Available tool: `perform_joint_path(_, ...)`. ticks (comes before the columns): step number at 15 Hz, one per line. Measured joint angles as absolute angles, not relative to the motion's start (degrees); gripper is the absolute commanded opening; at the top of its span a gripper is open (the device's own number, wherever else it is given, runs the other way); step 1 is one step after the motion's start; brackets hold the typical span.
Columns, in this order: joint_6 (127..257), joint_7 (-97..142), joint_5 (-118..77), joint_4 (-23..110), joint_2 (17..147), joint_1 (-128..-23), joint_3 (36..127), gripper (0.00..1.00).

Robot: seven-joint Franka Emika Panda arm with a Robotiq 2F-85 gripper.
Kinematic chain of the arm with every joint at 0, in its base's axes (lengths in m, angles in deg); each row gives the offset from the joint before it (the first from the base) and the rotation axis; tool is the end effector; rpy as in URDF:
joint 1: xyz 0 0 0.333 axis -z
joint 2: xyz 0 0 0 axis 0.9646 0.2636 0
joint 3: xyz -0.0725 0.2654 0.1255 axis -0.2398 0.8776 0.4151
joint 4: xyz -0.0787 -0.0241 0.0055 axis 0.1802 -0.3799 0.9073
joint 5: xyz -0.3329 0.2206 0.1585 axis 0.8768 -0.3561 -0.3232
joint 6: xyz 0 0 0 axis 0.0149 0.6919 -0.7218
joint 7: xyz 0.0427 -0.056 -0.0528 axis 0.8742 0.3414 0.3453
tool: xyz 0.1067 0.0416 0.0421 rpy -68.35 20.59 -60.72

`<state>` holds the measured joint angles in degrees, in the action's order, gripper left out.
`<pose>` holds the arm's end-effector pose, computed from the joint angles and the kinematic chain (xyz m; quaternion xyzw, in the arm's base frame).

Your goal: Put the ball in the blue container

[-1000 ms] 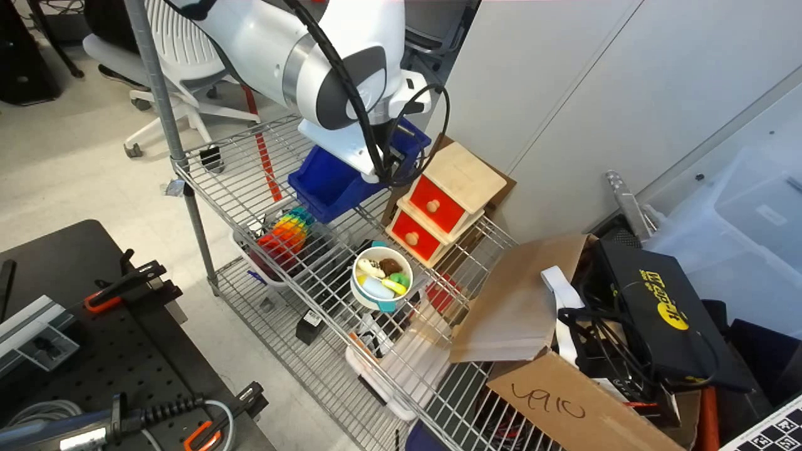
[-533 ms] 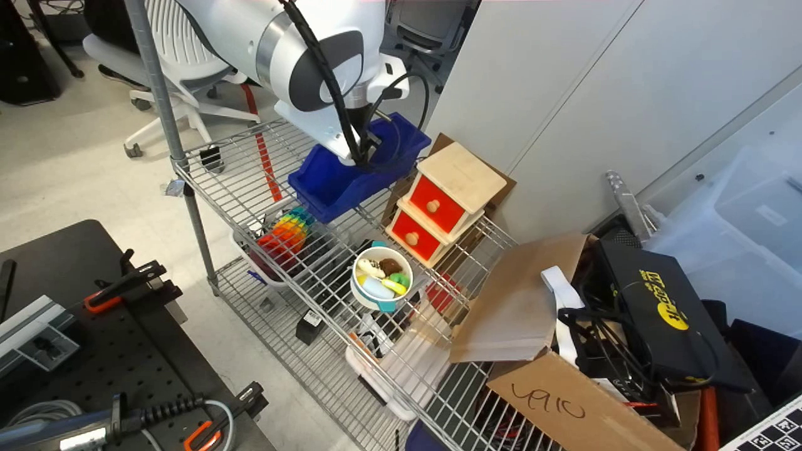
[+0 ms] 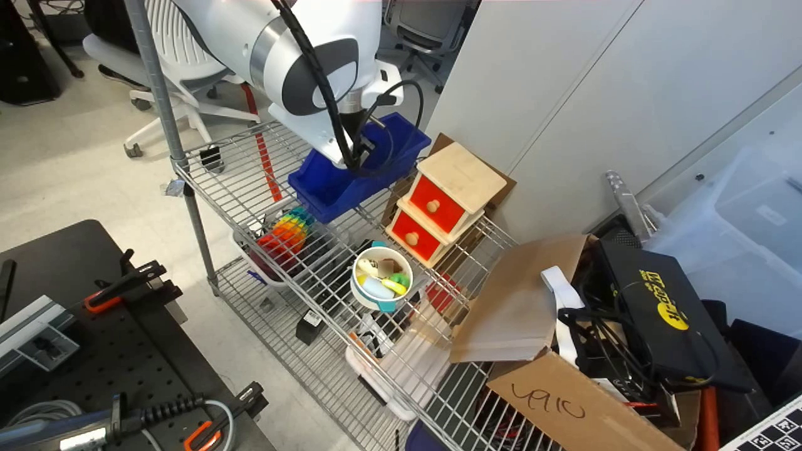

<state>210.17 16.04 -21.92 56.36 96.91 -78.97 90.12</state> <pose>0.6876 0.1020 0.2049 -0.9861 -0.0937 -0.1364 0.0177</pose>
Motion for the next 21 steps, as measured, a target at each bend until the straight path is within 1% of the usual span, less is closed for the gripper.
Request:
perform_joint_path(4, 210.2, 16.0, -22.0, 56.5, 96.9, -78.9, 90.1, 0.26)
perform_joint_path(5, 210.2, 16.0, -22.0, 56.5, 96.9, -78.9, 90.1, 0.76)
perform_joint_path(6, 210.2, 16.0, -22.0, 56.6, 96.9, -78.9, 90.1, 0.77)
perform_joint_path(9, 210.2, 16.0, -22.0, 56.6, 96.9, -78.9, 90.1, 0.97)
perform_joint_path(10, 210.2, 16.0, -22.0, 56.6, 96.9, -78.9, 90.1, 1.0)
perform_joint_path(21, 208.5, 16.0, -21.8, 57.0, 96.0, -78.5, 89.9, 1.0)
